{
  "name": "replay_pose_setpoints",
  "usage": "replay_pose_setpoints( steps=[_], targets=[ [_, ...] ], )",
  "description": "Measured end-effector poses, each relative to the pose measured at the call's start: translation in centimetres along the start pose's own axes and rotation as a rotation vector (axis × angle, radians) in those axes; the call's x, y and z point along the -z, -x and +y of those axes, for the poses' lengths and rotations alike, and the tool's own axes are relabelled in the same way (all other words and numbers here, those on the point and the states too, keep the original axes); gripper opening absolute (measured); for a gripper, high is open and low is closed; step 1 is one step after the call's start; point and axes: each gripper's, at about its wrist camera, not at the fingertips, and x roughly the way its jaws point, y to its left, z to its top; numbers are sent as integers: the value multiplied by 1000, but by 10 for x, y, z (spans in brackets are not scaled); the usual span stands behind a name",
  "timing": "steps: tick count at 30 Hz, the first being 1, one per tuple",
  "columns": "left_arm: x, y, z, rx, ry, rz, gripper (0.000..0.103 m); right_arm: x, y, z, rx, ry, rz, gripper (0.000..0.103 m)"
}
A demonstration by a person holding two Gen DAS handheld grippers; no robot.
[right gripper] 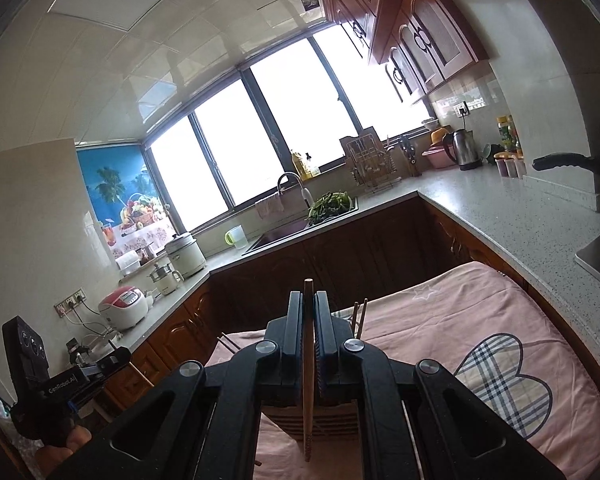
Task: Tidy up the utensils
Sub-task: 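Lift both chopsticks and lower them into the wooden utensil holder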
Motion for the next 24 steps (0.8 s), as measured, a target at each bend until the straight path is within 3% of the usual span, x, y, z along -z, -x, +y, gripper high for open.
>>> replay_pose_setpoints(
  steps=[11, 24],
  targets=[
    [-31, -45, 7, -41, 11, -88, 5, -23, -45, -15, 37, 8, -62, 5],
    [24, -115, 31, -113, 27, -6, 5, 26, -103, -42, 72, -12, 29, 5]
  ],
)
